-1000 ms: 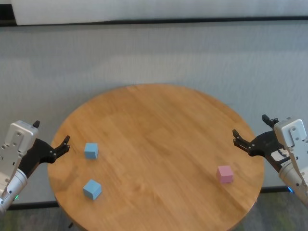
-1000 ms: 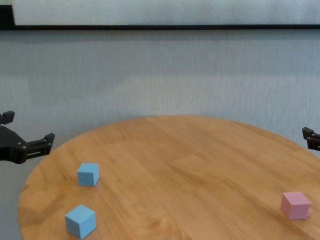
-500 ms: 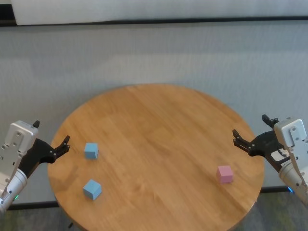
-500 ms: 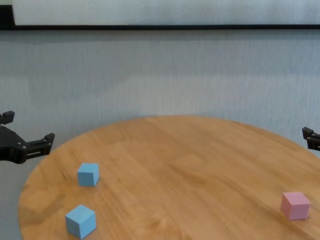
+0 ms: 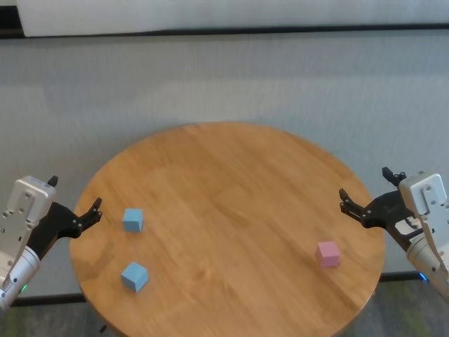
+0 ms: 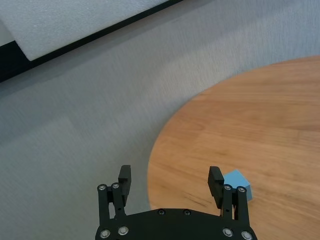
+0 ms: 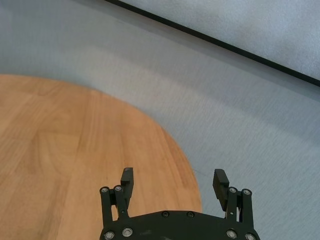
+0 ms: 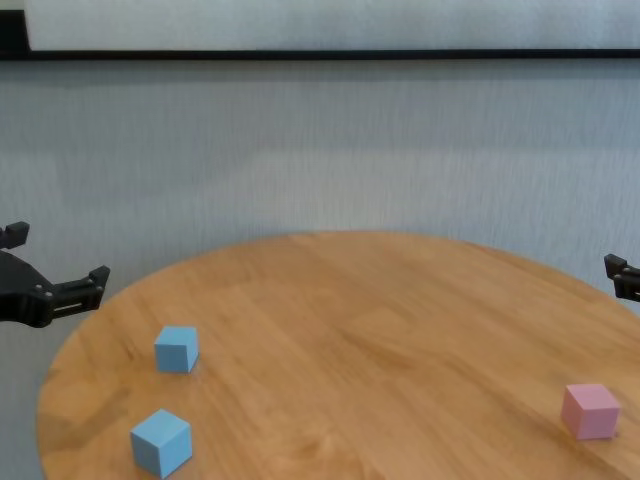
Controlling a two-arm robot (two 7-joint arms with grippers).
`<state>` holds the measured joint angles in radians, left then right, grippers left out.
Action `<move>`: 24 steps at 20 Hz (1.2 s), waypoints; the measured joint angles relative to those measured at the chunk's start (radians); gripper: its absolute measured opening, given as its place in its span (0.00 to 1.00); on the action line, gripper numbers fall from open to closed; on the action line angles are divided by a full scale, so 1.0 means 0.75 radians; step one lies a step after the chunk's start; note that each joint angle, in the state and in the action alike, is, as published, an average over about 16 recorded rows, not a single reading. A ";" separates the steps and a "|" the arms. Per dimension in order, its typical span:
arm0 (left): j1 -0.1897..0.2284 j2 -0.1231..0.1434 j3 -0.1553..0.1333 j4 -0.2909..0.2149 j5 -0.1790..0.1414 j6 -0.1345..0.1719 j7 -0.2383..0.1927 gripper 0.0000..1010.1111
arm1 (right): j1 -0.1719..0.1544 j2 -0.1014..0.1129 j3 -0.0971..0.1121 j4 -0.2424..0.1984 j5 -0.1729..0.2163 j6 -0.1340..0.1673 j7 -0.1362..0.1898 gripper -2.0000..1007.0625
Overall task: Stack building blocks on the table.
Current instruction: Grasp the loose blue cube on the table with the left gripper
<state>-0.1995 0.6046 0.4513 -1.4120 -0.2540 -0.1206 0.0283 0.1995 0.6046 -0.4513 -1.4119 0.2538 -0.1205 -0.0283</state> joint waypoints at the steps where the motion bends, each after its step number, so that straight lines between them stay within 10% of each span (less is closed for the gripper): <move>1: 0.000 0.000 0.000 0.000 0.000 0.000 0.000 0.99 | 0.000 0.000 0.000 0.000 0.000 0.000 0.000 1.00; 14: 0.013 0.016 0.001 -0.035 -0.004 0.028 -0.046 0.99 | 0.000 0.000 0.000 0.000 0.000 0.000 0.000 1.00; 24: 0.070 0.108 0.000 -0.194 -0.069 0.172 -0.256 0.99 | 0.000 0.000 0.000 0.000 0.000 0.000 0.000 1.00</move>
<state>-0.1467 0.6856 0.4515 -1.5574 -0.3058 0.0087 -0.1635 0.1995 0.6046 -0.4513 -1.4119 0.2538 -0.1204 -0.0283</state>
